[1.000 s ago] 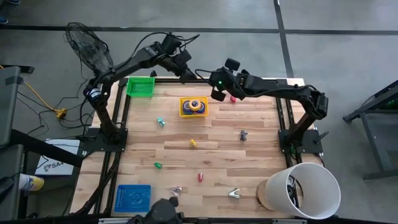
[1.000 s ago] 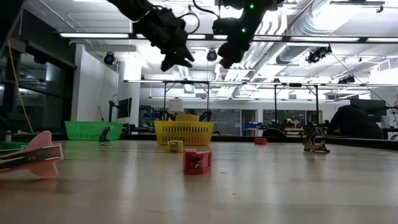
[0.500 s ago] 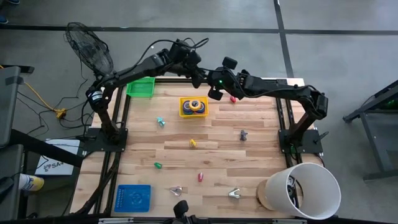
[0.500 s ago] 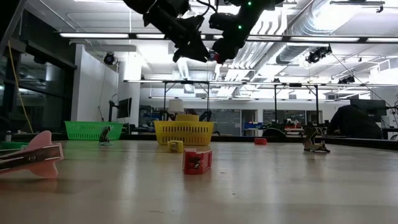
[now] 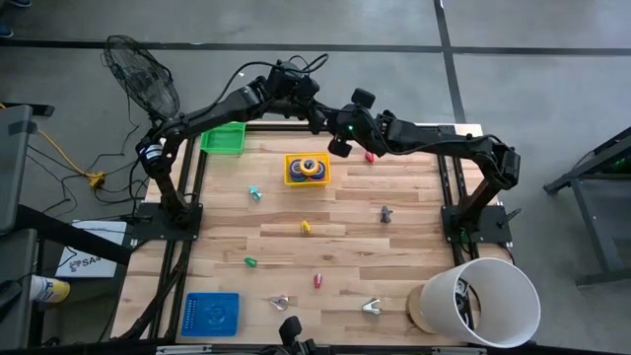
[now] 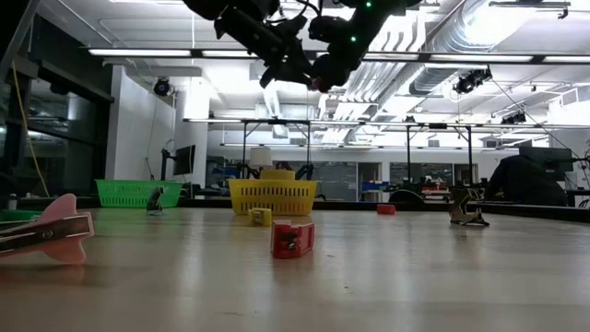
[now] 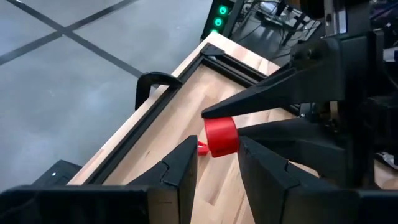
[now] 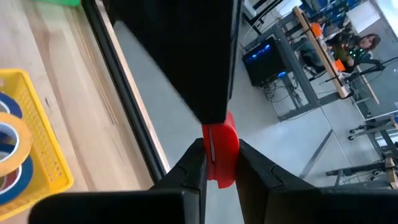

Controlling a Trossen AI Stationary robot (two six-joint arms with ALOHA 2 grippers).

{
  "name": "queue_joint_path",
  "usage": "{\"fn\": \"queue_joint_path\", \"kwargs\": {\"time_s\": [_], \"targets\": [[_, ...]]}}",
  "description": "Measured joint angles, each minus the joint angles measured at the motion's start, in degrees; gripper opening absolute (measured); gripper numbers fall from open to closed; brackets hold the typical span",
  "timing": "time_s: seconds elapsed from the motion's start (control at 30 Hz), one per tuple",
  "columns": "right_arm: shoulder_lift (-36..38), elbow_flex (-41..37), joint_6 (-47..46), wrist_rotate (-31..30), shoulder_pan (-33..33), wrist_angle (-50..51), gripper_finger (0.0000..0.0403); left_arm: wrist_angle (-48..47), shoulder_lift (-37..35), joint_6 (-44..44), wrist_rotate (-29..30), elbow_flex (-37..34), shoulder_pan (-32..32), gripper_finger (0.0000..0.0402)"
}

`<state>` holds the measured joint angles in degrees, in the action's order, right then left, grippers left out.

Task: Pick and place Stapler, Stapler remover, tape
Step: Put the red stapler into the green bin

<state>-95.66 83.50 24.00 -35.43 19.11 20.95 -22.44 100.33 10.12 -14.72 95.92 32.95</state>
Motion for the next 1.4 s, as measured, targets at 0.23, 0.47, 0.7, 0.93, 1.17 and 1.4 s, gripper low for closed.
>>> {"fn": "queue_joint_path", "kwargs": {"time_s": [0.23, 0.47, 0.7, 0.93, 1.17, 1.4], "targets": [[0.0, 0.0, 0.6, 0.1, 0.0, -2.1, 0.0045, 0.0, 0.0, 0.7, 0.0, 0.0, 0.0, 0.0113], [0.0, 0.0, 0.7, 1.9, 0.0, -2.4, 0.0045, -0.1, 0.0, 0.9, 0.0, 0.0, 0.0, 0.0113], [0.0, 0.0, 0.6, 2.2, 0.0, -2.4, 0.0045, -0.2, 0.0, 2.0, -1.0, 0.0, 0.0, 0.0104], [0.0, 0.0, 0.5, 2.5, 0.0, -3.2, 0.0045, -0.2, 0.0, 2.7, -1.5, 0.0, 0.0, 0.006], [0.0, 0.0, 0.5, 3.3, 0.0, -3.3, 0.0045, -0.2, 0.0, 3.3, -2.2, 0.0, 0.0, 0.0081], [0.0, 0.0, 0.5, 3.5, 0.0, -3.5, 0.0045, -0.1, 0.0, 3.5, -2.3, 0.0, -0.4, 0.0058]]}}
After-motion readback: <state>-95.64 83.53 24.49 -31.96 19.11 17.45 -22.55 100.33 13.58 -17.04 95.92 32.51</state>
